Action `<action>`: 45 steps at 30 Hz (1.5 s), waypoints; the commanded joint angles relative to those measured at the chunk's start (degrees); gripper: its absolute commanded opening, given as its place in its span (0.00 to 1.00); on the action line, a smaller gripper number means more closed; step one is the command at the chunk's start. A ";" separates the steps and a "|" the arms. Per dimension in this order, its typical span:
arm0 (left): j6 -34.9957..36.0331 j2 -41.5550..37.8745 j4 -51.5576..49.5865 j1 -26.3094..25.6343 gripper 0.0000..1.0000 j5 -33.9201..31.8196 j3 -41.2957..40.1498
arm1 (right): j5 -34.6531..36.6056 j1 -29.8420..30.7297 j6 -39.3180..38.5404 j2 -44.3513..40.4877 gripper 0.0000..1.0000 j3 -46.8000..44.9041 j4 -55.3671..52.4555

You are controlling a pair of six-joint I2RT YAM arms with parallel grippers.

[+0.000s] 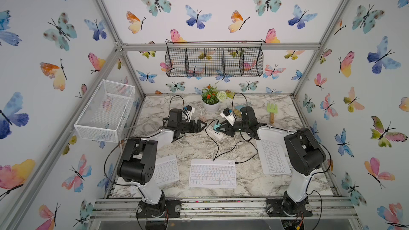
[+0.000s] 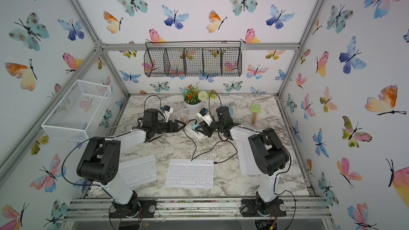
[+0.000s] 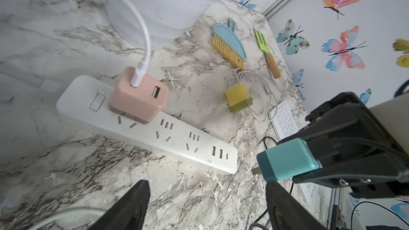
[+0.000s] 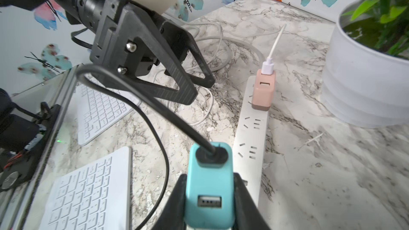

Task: Unplug the wireless keyboard
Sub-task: Remove the plug from the socket.

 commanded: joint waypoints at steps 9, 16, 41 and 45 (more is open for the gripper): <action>-0.91 -5.71 23.22 -2.20 0.83 16.27 -8.42 | -14.76 -1.46 7.55 -2.87 0.17 -2.99 7.12; -1.04 -5.89 27.99 -5.42 0.79 19.44 -9.19 | -20.09 -1.68 13.12 -2.72 0.17 -3.80 12.99; -13.73 -0.90 48.69 -6.53 0.62 20.16 -12.52 | -26.12 -1.71 30.21 0.31 0.17 -5.88 33.21; -14.82 0.20 49.08 -6.54 0.56 20.48 -11.47 | -27.29 -1.75 30.59 0.90 0.17 -5.81 33.29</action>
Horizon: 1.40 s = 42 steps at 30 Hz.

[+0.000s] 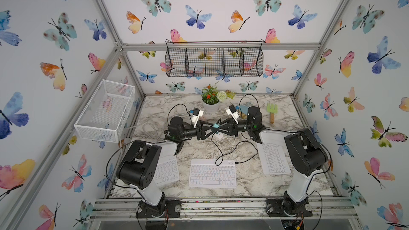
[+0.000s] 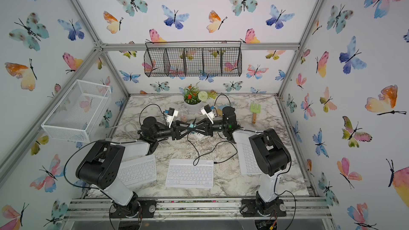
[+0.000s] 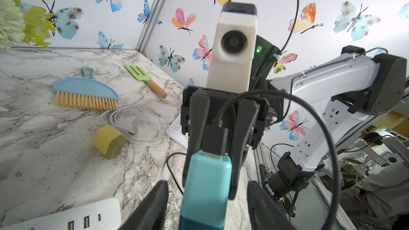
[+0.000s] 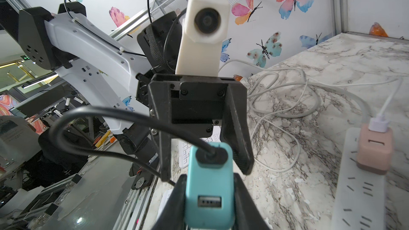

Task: Unplug the wireless keyboard
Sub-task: Remove the plug from the socket.

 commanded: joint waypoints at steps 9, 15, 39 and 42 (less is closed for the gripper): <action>-3.35 2.13 5.23 -0.16 0.34 1.82 0.84 | -2.77 -0.23 2.80 1.70 0.17 -0.82 3.92; -7.10 2.39 10.34 0.37 0.46 1.15 -0.27 | -3.72 -0.24 2.19 2.35 0.17 -0.53 2.75; -14.56 8.90 20.11 -1.24 0.34 1.47 2.13 | -4.27 -0.10 7.20 4.14 0.17 -0.26 8.67; -15.18 9.14 20.74 -1.24 0.23 1.71 1.96 | -3.84 -0.15 7.29 4.13 0.17 -0.27 8.76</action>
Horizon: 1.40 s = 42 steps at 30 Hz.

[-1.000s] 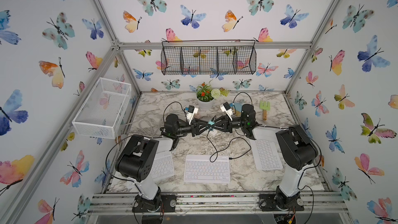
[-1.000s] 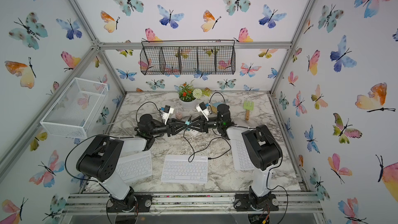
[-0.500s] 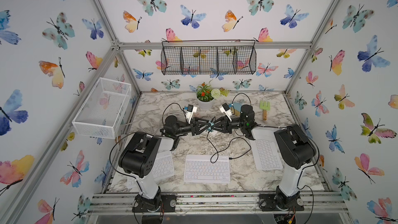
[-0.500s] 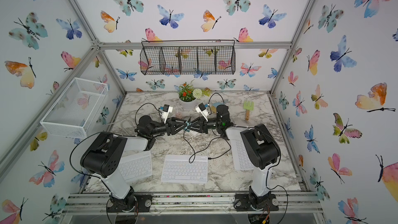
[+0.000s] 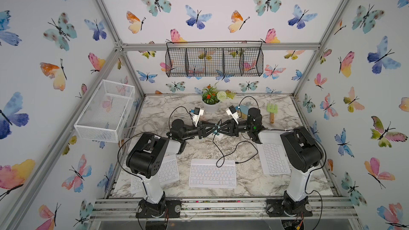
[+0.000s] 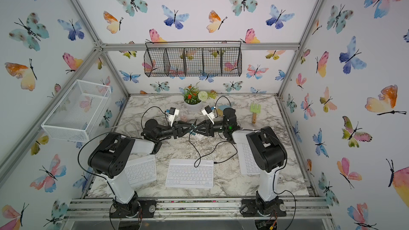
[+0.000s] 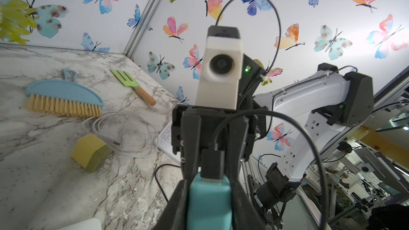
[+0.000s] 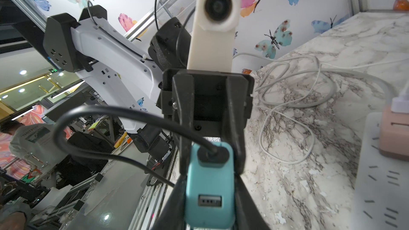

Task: Unplug the wireless keyboard
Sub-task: Remove the plug from the socket, then remove the power cord from the plug.

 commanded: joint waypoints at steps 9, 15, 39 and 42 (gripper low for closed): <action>-4.02 1.55 4.88 -0.34 0.09 1.27 0.45 | 4.25 0.12 0.28 0.19 0.34 -0.08 2.51; -3.50 1.43 4.19 -0.34 0.07 0.26 0.21 | 7.12 -0.39 0.40 -1.31 0.47 -1.06 1.55; 32.89 -10.79 -39.45 -6.84 0.04 -25.67 2.82 | 24.14 -0.37 8.01 -3.88 0.57 3.50 -17.97; 33.27 -11.50 -40.94 -7.30 0.04 -28.76 2.91 | 24.46 0.33 8.90 -3.22 0.55 4.18 -19.84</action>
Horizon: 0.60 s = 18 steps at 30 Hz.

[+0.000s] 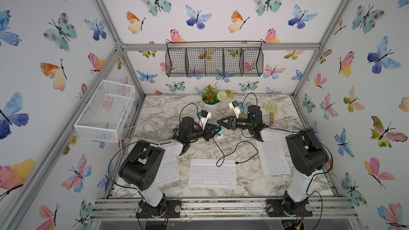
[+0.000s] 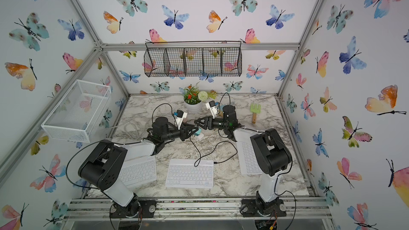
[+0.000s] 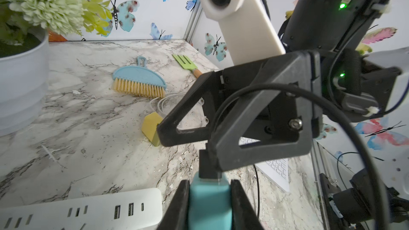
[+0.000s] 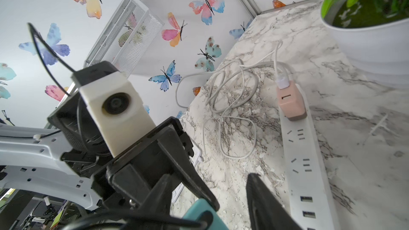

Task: Unplug the wireless keyboard
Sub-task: Remove the power cord from the plug.

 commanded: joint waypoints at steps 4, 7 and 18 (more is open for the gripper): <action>6.31 -3.26 -6.48 -1.68 0.04 -8.56 1.07 | 4.27 1.13 2.08 0.85 0.44 2.97 -7.12; 8.72 -3.90 -8.80 -2.85 0.04 -13.85 1.53 | 5.10 1.25 3.19 1.12 0.42 3.55 -9.13; 13.88 -5.66 -13.03 -7.23 0.04 -24.81 3.04 | 7.86 2.47 4.02 2.54 0.40 5.14 -13.54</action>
